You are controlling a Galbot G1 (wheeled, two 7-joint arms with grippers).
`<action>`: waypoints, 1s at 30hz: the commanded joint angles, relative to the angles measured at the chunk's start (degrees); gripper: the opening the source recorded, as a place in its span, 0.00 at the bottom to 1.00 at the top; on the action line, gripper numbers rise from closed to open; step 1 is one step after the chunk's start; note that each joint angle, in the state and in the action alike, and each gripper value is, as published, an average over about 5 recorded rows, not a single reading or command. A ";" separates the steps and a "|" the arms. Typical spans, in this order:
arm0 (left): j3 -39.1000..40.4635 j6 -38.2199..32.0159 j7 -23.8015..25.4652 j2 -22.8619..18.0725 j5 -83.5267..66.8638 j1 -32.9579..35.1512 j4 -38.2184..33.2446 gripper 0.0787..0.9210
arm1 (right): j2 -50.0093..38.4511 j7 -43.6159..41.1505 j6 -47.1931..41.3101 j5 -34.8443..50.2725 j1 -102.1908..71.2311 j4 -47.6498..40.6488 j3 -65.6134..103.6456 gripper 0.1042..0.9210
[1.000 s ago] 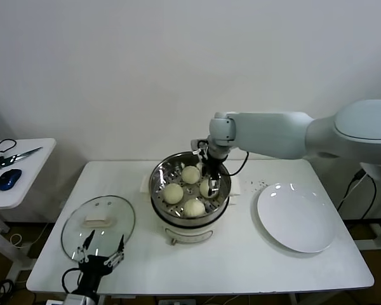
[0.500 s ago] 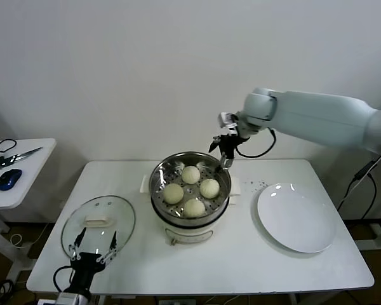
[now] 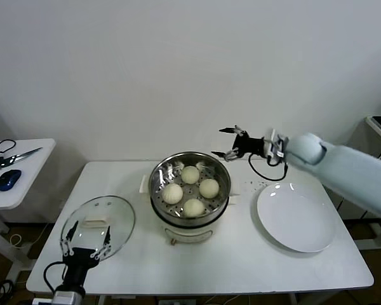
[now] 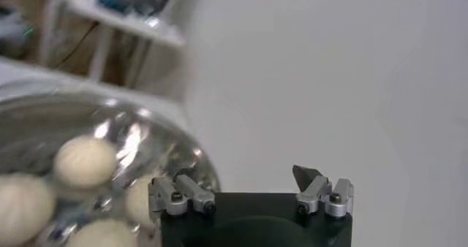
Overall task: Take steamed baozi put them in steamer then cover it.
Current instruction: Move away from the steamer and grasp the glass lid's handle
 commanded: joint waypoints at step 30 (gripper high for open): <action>2.14 2.18 -4.49 3.39 77.31 -14.42 21.90 0.88 | 18.25 9.46 1.57 -18.52 -84.28 13.83 86.59 0.88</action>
